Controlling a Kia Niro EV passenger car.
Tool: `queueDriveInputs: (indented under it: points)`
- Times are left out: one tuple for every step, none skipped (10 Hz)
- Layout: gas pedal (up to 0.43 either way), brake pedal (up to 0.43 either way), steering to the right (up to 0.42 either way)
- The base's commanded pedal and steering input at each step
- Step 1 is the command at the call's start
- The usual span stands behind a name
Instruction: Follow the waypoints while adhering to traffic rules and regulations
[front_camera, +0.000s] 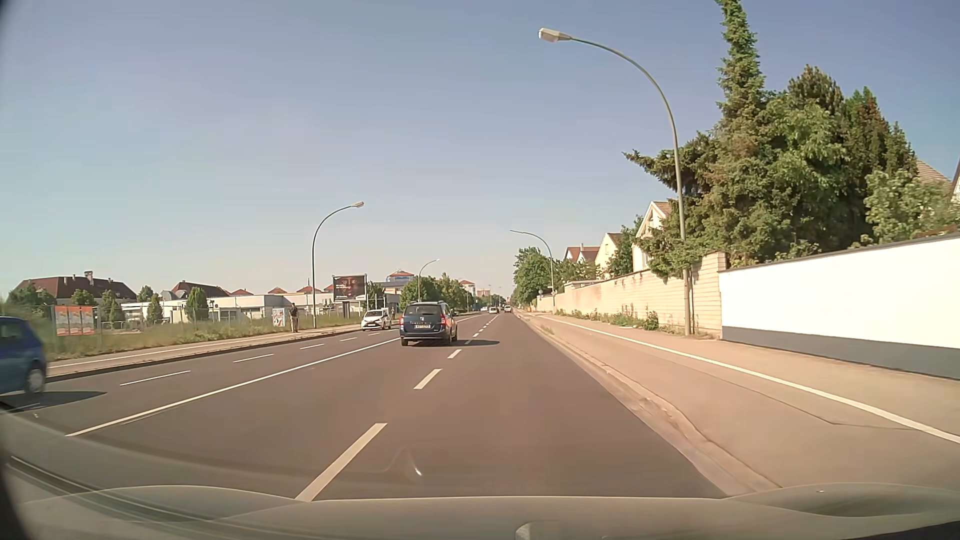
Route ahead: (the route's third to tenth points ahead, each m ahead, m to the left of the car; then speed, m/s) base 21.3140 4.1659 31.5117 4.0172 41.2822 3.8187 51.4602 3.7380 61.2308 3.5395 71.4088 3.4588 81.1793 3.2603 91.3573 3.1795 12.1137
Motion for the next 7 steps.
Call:
queueDriveInputs:
  points:
    - [0.189,0.0,-0.003]
    - [0.189,0.0,-0.004]
    - [0.189,0.0,-0.004]
    - [0.189,0.0,-0.005]
    - [0.177,0.0,-0.005]
    - [0.169,0.0,-0.005]
    - [0.169,0.0,-0.005]
